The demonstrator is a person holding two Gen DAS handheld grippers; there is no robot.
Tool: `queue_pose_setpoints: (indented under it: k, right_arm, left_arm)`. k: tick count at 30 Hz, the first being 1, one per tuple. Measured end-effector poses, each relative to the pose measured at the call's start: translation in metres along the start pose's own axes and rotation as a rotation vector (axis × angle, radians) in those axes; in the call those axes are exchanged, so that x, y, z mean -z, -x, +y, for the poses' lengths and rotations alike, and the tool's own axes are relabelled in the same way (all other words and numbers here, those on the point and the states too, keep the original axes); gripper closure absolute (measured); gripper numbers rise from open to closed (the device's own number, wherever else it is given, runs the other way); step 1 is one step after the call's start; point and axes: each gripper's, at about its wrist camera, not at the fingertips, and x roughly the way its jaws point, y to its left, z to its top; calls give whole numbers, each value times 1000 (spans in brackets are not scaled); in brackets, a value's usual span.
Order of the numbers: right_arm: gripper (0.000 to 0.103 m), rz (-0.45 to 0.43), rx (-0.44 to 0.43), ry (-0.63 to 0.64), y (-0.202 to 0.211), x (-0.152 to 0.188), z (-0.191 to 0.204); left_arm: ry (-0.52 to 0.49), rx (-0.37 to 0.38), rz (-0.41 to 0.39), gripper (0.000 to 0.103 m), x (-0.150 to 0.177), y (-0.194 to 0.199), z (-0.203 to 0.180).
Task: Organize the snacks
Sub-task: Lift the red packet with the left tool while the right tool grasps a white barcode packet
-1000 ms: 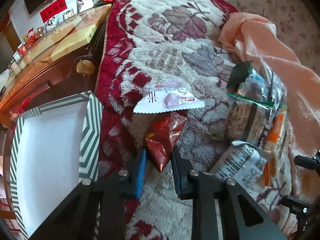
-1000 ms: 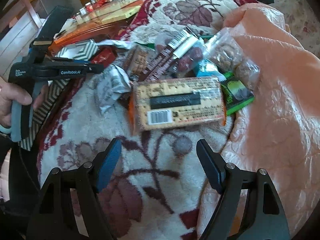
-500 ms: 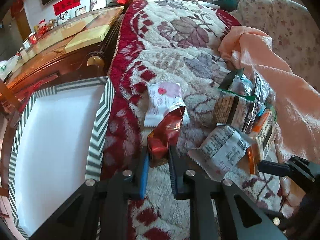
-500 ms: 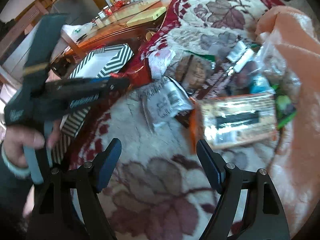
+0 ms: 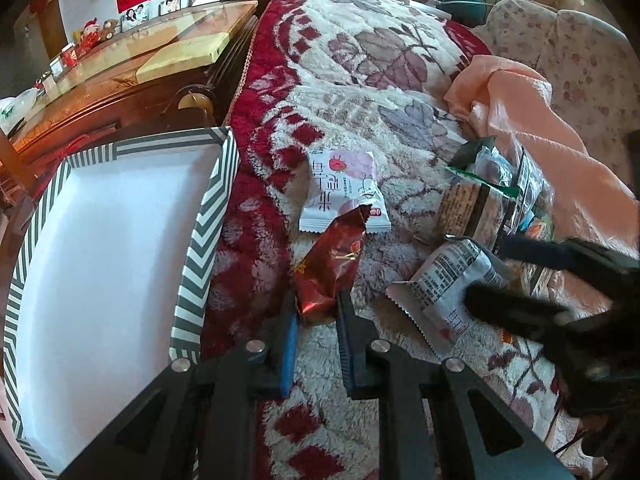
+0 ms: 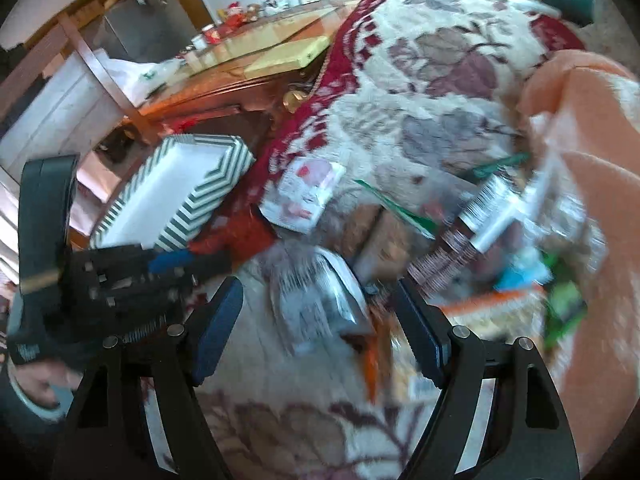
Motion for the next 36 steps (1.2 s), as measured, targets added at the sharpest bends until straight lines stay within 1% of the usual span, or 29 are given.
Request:
queue_pose_setpoints:
  k: [1,2,5,6,7,9,10,11,12,13,14,15,17,19,20,21,23,26,28,29,30,31,32,34,36]
  right_arm:
    - [25,35,-15,7,-8,2,1]
    - [25,52,-28,13,-9,8,3]
    - [25,125,-168,34,-2,35,19]
    - [25,130,-176,53,1,40,23]
    - [25,128,-159,95,7,47,28]
    - [25,113,-73,156,14,57,31]
    - [25,105,-35,161,16,58,28]
    - [25,101,-22,135,16,56,22]
    - [25,100,-25,94,15,52,15]
    - [25,93,-43,18,14,48,5]
    - [25,88,-54,-15,13,46,2]
    - [25,86,-61,-37,11,45,2]
    - [25,90,-77,-45,4,44,8]
    - [25,91,-89,-29,3,43,14]
    - [25,89,-88,-18,3,43,16]
    - [25,89,-81,-15,3,44,17]
    - [25,101,-73,-28,-1,44,14]
    - [25,108,-58,-41,-2,45,10]
    - [25,108,-59,-42,-2,45,9]
    - [25,104,-59,-43,-2,44,8]
    - [25,99,-60,-46,-2,44,8]
    - [25,92,-61,-47,-1,43,9]
    - [25,87,-58,-42,-1,43,9]
    - [25,67,-29,-11,2,42,14]
    - [25,35,22,53,6,40,19]
  left_arm:
    - [0,1,1,83,0,0,0]
    - [-1,4,2,83,-1,1,0]
    - [-9,14,0,82,-3,0,1]
    - [-13,14,1,81,-3,0,2]
    - [-16,11,-3,79,-4,0,1]
    - [-25,14,-12,77,-6,1,1]
    - [-27,10,-16,76,-7,1,0]
    - [-28,7,-19,71,-7,2,0]
    - [-28,7,-22,63,-9,3,-1]
    - [-26,7,-25,58,-11,3,-1]
    - [-24,8,-31,52,-14,3,-2]
    - [-24,10,-35,49,-17,3,-2]
    - [-32,14,-36,47,-22,3,-3]
    - [-46,14,-46,39,-27,4,-5]
    - [-48,13,-52,34,-29,4,-5]
    - [-48,16,-56,31,-32,3,-6]
    - [-56,20,-45,30,-37,-4,-7]
    - [-65,-12,-20,29,-43,-16,-8]
    - [-53,-7,3,30,-45,-23,-5]
    - [-45,-5,18,41,-45,-26,-4]
    - [-37,-10,33,68,-44,-30,-4]
    - [-33,-3,50,68,-43,-34,-4]
    - [-28,9,50,70,-41,-35,-5]
    - [-37,9,34,73,-38,-32,-9]
    - [-22,16,23,75,-36,-27,-9]
